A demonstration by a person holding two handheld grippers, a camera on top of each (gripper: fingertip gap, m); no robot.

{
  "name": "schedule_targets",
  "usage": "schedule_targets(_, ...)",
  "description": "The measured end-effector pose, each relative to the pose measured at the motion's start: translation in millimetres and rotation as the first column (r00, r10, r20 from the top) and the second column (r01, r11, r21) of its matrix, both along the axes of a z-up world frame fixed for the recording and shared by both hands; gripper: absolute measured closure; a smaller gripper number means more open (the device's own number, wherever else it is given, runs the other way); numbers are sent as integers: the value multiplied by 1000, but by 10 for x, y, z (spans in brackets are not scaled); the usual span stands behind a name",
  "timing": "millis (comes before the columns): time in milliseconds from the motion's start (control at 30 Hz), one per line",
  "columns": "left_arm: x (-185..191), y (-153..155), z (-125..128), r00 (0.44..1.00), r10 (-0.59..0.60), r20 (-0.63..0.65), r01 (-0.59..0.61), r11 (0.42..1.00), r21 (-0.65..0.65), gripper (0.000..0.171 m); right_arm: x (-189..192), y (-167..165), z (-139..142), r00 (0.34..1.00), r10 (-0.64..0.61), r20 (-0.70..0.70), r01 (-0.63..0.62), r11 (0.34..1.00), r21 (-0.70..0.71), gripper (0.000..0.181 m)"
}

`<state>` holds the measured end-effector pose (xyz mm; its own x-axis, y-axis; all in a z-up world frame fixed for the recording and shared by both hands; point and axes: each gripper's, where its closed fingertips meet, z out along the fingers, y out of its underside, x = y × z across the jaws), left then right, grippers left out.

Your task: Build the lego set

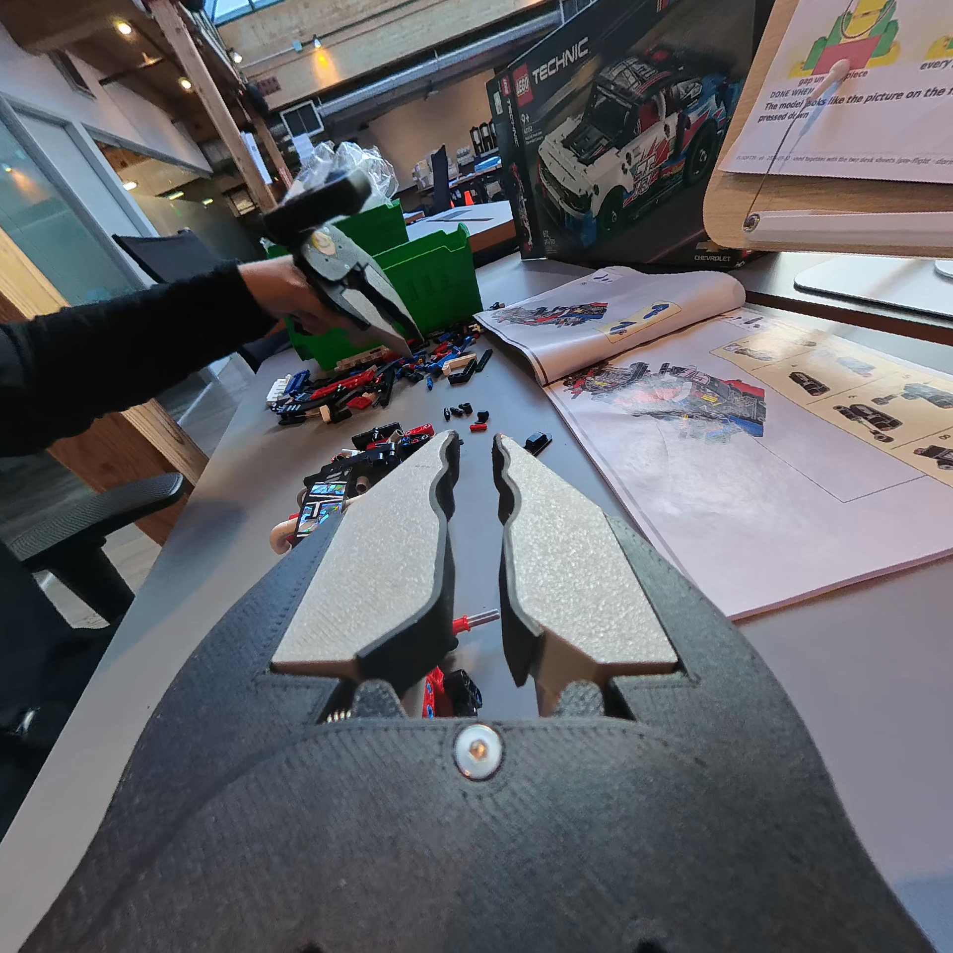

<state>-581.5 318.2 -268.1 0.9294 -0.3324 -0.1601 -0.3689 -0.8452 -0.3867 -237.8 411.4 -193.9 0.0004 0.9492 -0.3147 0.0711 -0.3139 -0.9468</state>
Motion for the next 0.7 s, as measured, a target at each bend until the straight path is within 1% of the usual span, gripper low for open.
schedule_targets(133, 40, 70, -107, 1000, -5, 23, 5, 999, -35, 146, 9, 15, 9, 1000, -2, -9, 2, 1000, -12, 172)
schedule_targets(200, 33, 112, -91, 1000, -2, 22, 3, 1000, -30, 148, 16, 22, 17, 1000, -4, -16, 3, 1000, -18, 172)
schedule_targets(300, -92, 256, 93, 1000, 19, -10, -18, 999, 35, 149, 17, 23, 19, 1000, -1, -18, 1, 1000, -21, 172)
schedule_targets(400, -244, 486, 331, 997, 78, 8, -78, 990, 116, 148, 14, 17, 16, 1000, 0, -15, 0, 1000, -16, 172)
schedule_targets(467, -315, 561, 342, 995, 103, 8, -103, 991, 90, 147, 13, 15, 16, 1000, -1, -14, 1, 1000, -13, 172)
schedule_targets(533, -360, 557, 254, 993, 118, -11, -118, 993, 19, 145, 16, 17, 19, 1000, -4, -16, 4, 1000, -12, 172)
schedule_targets(600, -437, 530, 188, 990, 124, -69, -126, 992, -25, 145, 19, 17, 21, 1000, -4, -18, 4, 1000, -12, 172)
schedule_targets(667, -508, 524, 199, 984, 142, -106, -144, 989, -20, 145, 18, 12, 21, 1000, -3, -17, 2, 1000, -11, 172)
schedule_targets(700, -532, 532, 222, 981, 168, -102, -169, 986, -2, 148, 15, 9, 19, 1000, -1, -15, 1, 1000, -9, 172)
